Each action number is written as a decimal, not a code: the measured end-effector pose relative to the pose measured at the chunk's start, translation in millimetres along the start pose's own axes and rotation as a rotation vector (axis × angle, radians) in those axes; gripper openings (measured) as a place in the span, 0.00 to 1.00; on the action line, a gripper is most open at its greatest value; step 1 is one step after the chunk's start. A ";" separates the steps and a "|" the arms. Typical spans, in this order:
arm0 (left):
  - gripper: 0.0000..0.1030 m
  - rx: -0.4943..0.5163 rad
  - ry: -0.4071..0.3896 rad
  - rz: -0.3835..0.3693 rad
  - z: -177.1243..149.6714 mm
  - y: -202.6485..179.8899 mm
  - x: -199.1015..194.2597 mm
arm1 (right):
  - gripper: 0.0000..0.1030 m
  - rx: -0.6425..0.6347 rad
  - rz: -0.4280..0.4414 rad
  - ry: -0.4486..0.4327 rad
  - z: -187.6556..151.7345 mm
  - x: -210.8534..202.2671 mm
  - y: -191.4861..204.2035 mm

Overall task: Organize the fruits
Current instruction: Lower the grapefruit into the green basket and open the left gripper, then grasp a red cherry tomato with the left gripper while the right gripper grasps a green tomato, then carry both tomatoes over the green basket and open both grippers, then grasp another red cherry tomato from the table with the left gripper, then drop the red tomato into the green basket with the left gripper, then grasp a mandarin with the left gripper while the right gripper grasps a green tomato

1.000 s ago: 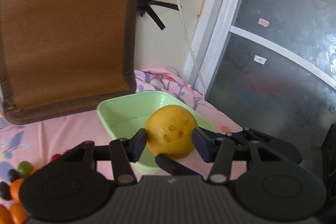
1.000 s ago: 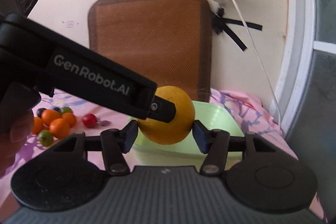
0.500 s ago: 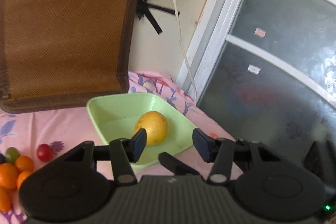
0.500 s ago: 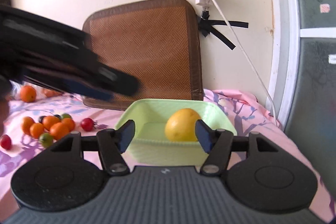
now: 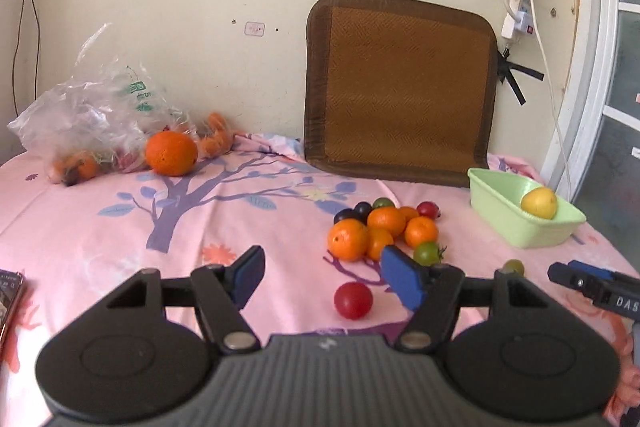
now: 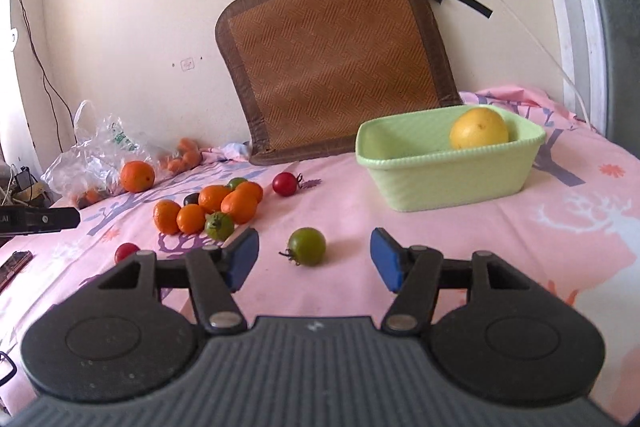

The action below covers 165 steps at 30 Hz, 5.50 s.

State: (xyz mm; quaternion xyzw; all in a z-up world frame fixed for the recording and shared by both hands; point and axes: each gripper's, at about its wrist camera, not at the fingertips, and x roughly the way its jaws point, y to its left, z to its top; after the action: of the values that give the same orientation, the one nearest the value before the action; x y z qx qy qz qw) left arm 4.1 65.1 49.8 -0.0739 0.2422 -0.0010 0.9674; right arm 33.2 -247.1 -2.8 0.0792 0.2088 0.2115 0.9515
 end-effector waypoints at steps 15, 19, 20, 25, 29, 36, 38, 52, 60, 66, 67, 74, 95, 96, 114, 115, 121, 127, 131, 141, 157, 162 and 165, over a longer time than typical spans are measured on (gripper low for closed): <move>0.52 0.124 0.169 -0.011 -25.1 -27.1 47.0 | 0.57 -0.161 -0.074 0.112 5.3 32.7 21.8; 0.43 0.126 0.209 -0.011 -26.8 -26.8 58.4 | 0.57 -0.177 -0.071 0.133 11.3 44.5 18.0; 0.41 0.130 0.209 -0.007 -28.7 -27.9 59.6 | 0.57 -0.177 -0.066 0.145 12.5 47.8 17.1; 0.27 0.153 0.191 -0.003 -31.9 -33.4 56.2 | 0.31 -0.199 -0.026 0.197 7.4 58.7 14.5; 0.27 0.127 0.194 -0.108 -26.6 -45.7 51.6 | 0.28 -0.175 0.013 0.172 5.0 42.1 11.2; 0.27 0.137 0.185 -0.348 11.1 -110.7 69.8 | 0.28 -0.138 -0.055 0.019 17.5 12.2 -12.8; 0.27 0.145 0.179 -0.404 27.0 -135.3 85.0 | 0.28 -0.134 -0.105 -0.041 29.1 9.7 -25.4; 0.29 0.172 0.284 -0.423 53.2 -216.9 208.5 | 0.30 -0.104 -0.219 -0.067 52.5 52.3 -82.0; 0.30 0.167 0.237 -0.412 52.6 -208.6 186.8 | 0.42 -0.125 -0.230 -0.152 46.6 34.0 -79.3; 0.30 0.050 0.111 -0.377 61.0 -129.1 117.8 | 0.42 -0.039 -0.193 -0.191 43.2 12.5 -80.8; 0.30 0.037 0.102 -0.359 60.3 -114.1 109.3 | 0.42 -0.032 -0.187 -0.192 41.2 8.7 -78.6; 0.29 -0.056 0.082 -0.309 66.0 -44.5 79.8 | 0.42 -0.045 -0.158 -0.177 25.8 3.7 -49.5; 0.46 0.027 0.138 -0.203 -17.5 -28.6 21.3 | 0.41 -0.177 0.294 0.043 24.7 36.3 35.7; 0.48 0.072 0.138 -0.186 -23.3 -34.5 23.5 | 0.41 -0.184 0.296 0.054 22.7 39.6 40.0; 0.29 0.178 0.113 -0.379 48.9 -130.0 98.6 | 0.42 -0.088 0.135 0.116 17.3 45.8 -11.3; 0.29 0.199 0.120 -0.407 56.3 -148.0 112.6 | 0.42 -0.072 0.140 0.119 17.1 46.1 -13.4; 0.29 0.260 0.290 -0.479 71.3 -217.4 194.4 | 0.36 -0.026 0.185 0.146 18.8 52.2 -17.7; 0.32 0.279 0.407 -0.464 65.0 -224.8 222.4 | 0.36 0.012 0.208 0.141 20.2 52.9 -23.2; 0.43 0.257 0.348 -0.444 81.1 -209.8 202.8 | 0.40 0.030 0.205 0.125 19.5 49.8 -26.3; 0.43 0.138 0.079 -0.137 87.2 -45.4 71.8 | 0.40 -0.025 0.143 0.107 19.5 44.1 -17.9; 0.47 0.107 0.189 -0.155 13.8 3.3 111.3 | 0.40 -0.245 0.156 0.247 22.9 109.2 72.1; 0.36 0.068 0.172 -0.198 5.5 8.4 104.8 | 0.28 -0.272 0.140 0.250 17.5 109.0 73.1; 0.36 0.040 0.154 -0.218 -0.4 9.9 81.3 | 0.28 -0.252 0.152 0.224 16.3 91.6 67.2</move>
State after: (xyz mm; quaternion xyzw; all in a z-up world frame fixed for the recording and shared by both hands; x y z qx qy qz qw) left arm 75.3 71.8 9.9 -0.0802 0.3062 -0.1164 0.9414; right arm 90.9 -147.9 -5.4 -0.0491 0.2788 0.3146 0.9060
